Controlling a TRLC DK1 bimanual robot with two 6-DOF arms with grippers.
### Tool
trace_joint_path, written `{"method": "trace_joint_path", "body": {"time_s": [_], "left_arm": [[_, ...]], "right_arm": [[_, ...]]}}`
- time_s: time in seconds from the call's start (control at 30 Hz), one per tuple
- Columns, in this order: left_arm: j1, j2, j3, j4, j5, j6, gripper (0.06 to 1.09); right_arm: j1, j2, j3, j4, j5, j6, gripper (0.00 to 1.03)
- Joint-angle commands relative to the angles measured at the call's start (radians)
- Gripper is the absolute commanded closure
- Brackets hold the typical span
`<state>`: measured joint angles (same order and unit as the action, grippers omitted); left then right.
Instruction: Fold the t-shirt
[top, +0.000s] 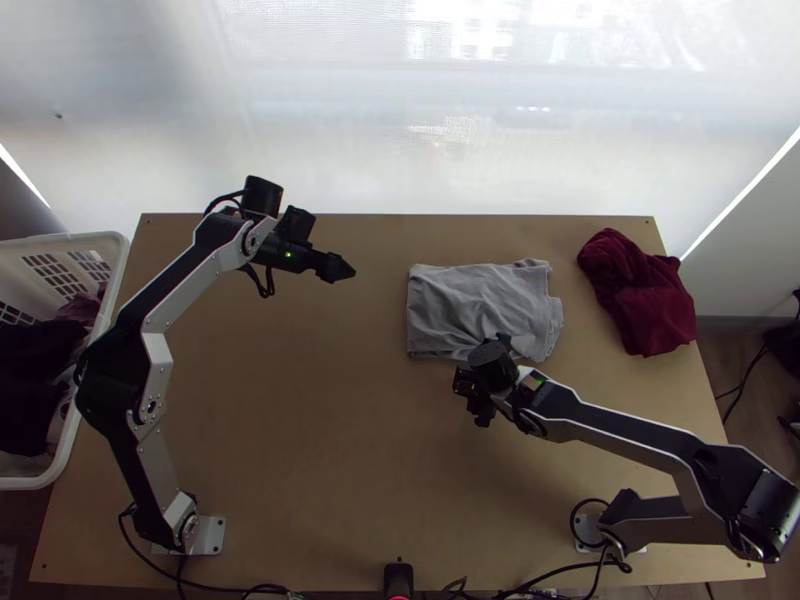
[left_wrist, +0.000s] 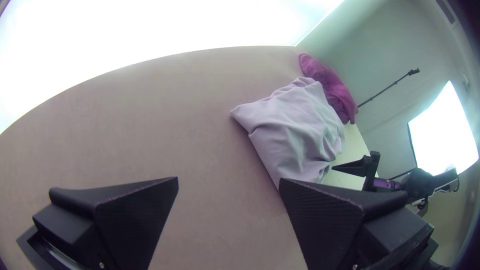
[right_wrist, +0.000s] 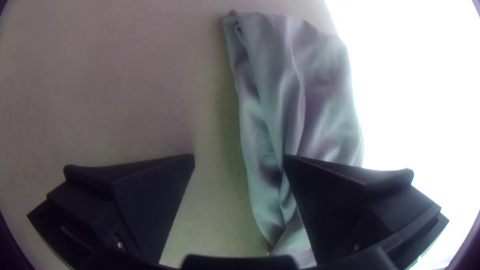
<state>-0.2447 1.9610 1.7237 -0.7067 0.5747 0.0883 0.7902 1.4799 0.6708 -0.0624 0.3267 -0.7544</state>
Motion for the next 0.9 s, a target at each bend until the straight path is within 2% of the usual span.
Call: {"method": "trace_joint_path", "body": {"time_s": [0.0,0.4,0.87], "left_arm": [[0.019,-0.013,-0.009,0.016,0.001,0.001,0.11],[0.021,-0.014,-0.009,0.018,-0.001,-0.001,0.11],[0.044,-0.036,-0.056,0.035,-0.001,0.002,0.11]], "right_arm": [[-0.009,0.022,-0.004,0.078,0.021,-0.069,0.20],[-0.094,0.103,0.041,0.194,0.025,-0.169,0.20],[-0.134,0.221,0.056,0.305,0.026,-0.218,0.20]]}}
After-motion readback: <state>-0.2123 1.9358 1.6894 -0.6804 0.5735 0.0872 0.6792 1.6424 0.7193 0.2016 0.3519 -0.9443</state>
